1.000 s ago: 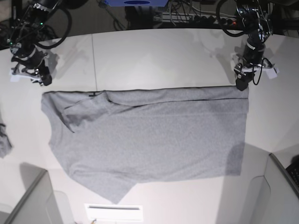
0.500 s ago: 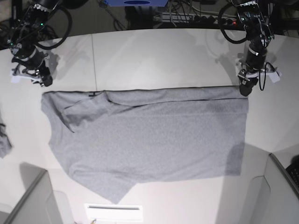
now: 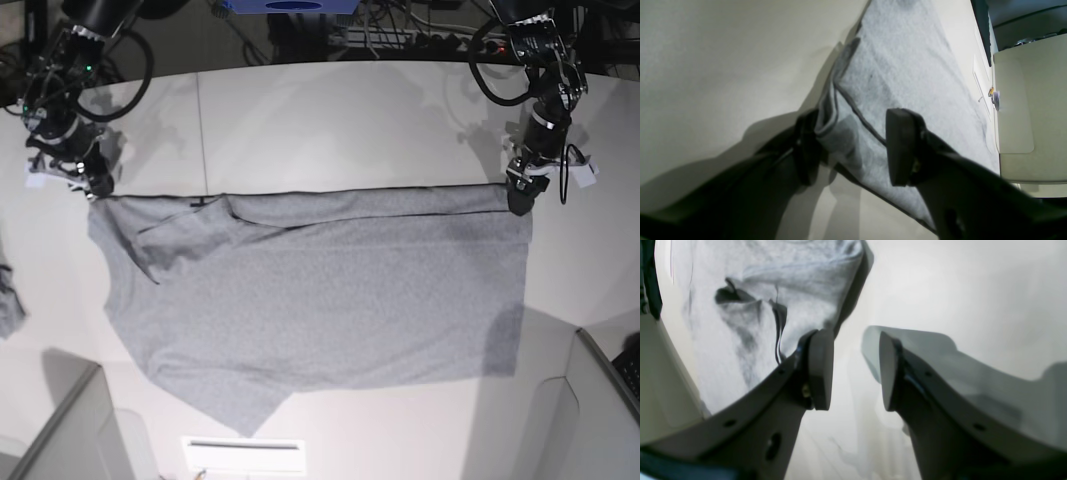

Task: Fold the T-shirt properly
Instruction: 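Open both grippers and raise them off the folded edge, then drag the shirt's folded edge toward the robot with both grippers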

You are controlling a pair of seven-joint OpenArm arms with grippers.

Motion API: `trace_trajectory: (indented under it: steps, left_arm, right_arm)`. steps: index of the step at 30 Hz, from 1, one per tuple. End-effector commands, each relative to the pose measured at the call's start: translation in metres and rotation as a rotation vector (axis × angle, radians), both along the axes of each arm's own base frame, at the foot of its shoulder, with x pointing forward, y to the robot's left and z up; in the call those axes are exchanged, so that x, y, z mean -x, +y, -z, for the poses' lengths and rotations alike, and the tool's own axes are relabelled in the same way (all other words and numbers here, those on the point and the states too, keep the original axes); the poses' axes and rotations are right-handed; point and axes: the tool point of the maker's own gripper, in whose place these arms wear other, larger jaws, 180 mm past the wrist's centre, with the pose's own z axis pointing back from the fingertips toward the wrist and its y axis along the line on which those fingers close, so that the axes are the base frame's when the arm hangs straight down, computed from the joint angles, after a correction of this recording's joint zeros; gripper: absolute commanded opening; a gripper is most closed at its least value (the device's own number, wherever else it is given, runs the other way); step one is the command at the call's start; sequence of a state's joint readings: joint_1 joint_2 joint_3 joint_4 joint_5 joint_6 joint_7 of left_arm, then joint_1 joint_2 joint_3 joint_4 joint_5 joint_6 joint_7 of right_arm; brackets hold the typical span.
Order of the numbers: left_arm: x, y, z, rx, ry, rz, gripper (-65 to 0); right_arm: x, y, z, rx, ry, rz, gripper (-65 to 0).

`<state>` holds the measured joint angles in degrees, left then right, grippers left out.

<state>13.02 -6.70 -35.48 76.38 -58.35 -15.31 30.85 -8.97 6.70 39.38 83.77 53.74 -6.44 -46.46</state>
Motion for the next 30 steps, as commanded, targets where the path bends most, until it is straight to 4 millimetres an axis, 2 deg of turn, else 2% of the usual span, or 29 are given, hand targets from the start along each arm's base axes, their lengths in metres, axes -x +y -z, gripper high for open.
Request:
trace_trajectory:
  steps: [1, 9, 12, 24, 26, 27, 28, 30]
  left_arm:
    - [0.006, 0.002, 0.004, -0.007, 0.034, 0.006, -36.0]
    - [0.011, 0.002, 0.007, -0.007, 0.046, 0.006, -36.0]
    - [0.011, 0.003, 0.007, -0.009, 0.046, 0.006, -36.0]
    - [0.011, 0.002, 0.007, -0.008, 0.046, 0.007, -36.2]
    - [0.011, 0.003, 0.007, -0.009, 0.046, 0.006, -36.5]
    - [0.011, 0.003, 0.007, -0.009, 0.046, 0.006, -38.7]
    - [0.011, 0.003, 0.007, -0.009, 0.046, 0.006, -43.4]
    - [0.011, 0.003, 0.007, -0.009, 0.047, 0.007, -57.3]
  right_arm:
    - [-0.009, -0.008, -0.01, 0.018, -0.037, 0.002, -42.8]
    - [-0.025, -0.001, 0.006, -0.052, -0.018, 0.018, -41.0]
    - [-0.028, -0.007, 0.008, -0.052, -0.011, 0.019, -36.8]
    - [-0.031, -0.023, 0.004, 0.001, -0.036, 0.061, -36.8]
    - [-0.031, -0.024, 0.004, 0.002, -0.036, 0.061, -41.3]
    - [-0.031, -0.024, 0.004, 0.002, -0.036, 0.061, -46.1]
    - [-0.031, -0.024, 0.004, 0.002, -0.036, 0.061, -52.4]
    - [-0.032, -0.024, 0.003, 0.002, -0.037, 0.061, -65.0]
